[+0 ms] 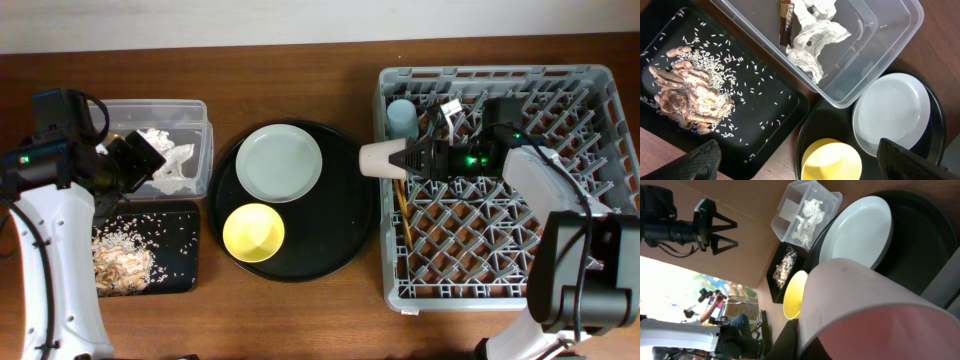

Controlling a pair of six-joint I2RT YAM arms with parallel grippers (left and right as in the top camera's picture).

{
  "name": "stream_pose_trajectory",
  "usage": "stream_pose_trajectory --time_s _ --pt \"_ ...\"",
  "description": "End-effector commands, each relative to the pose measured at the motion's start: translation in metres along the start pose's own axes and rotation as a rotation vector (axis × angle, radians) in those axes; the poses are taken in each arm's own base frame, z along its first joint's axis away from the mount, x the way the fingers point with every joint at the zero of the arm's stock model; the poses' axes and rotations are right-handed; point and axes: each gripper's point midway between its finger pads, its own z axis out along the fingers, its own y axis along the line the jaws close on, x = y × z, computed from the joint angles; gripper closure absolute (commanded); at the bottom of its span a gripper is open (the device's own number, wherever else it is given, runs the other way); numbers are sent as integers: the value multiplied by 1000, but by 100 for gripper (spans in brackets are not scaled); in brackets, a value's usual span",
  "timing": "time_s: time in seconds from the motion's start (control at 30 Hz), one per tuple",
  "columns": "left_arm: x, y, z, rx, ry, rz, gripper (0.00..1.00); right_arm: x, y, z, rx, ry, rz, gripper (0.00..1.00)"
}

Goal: Sort waste into correct bins and load items into the dishwasher rack
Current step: 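Carry the pink cup into the rack beside the blue cup, then grasp the white plate edge on the round tray with the right gripper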

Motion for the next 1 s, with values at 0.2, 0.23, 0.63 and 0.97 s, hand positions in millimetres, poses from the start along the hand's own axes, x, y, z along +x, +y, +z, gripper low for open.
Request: stream_pose_trajectory --time_s 0.2,0.23,0.63,0.97 --pt "-2 -1 -7 13 -19 0 1 33 -66 -5 308 109 108 80" --pt "-2 -1 -7 13 -19 0 1 35 -66 -7 310 112 124 80" --pt "-2 -1 -7 13 -19 0 1 40 -20 -43 507 142 79 55" --pt "-2 -1 -7 13 -19 0 1 24 79 -80 739 -21 -179 60"
